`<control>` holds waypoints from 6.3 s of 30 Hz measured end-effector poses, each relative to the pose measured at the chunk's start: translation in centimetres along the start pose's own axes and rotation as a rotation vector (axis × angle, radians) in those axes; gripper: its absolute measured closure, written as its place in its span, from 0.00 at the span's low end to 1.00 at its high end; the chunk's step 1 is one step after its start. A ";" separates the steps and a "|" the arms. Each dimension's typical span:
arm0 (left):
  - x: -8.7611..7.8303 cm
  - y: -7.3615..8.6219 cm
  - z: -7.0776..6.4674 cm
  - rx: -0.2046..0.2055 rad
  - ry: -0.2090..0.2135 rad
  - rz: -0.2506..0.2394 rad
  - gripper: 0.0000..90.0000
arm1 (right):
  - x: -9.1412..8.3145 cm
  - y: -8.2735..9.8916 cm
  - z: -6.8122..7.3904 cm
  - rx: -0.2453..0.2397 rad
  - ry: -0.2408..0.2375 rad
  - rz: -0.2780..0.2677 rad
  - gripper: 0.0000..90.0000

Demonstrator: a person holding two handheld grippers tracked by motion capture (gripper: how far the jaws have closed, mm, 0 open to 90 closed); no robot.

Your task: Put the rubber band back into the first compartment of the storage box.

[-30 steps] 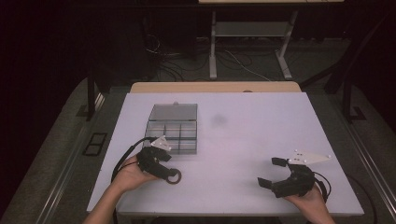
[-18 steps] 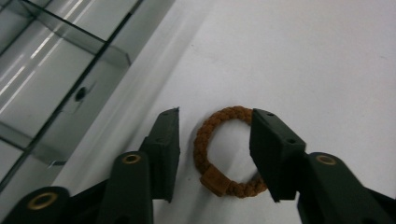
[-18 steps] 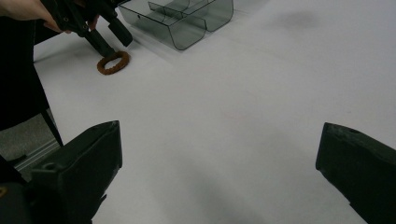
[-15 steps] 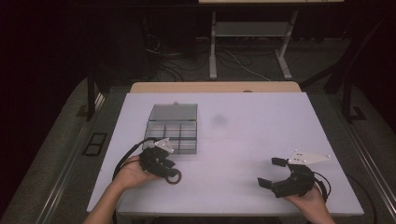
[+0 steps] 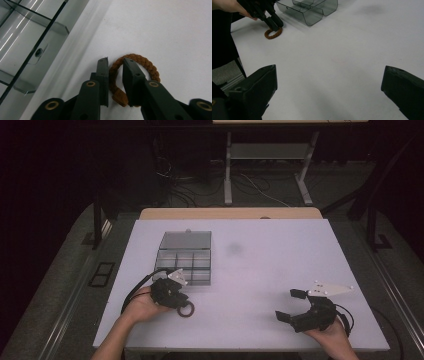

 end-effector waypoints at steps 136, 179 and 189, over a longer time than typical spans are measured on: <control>-9.8 -0.4 8.2 -0.238 -0.160 -0.168 0.92 | 0.5 0.2 0.0 -0.001 -0.005 0.028 0.01; -5.8 0.8 10.8 -0.279 -0.160 -0.132 0.92 | 0.4 0.3 -0.1 -0.004 0.000 0.031 0.01; -4.9 0.8 10.9 -0.285 -0.153 -0.112 0.89 | 0.3 0.4 0.0 -0.007 -0.002 0.032 0.01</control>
Point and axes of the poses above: each handheld gripper's, and its own axes: x roughly forward along the jaws, y roughly out of its underside, z roughly to its left, the point moved 3 cm from there along x, roughly forward along the jaws, and after that the axes turned 4 degrees about -x, right-handed, at the moved point
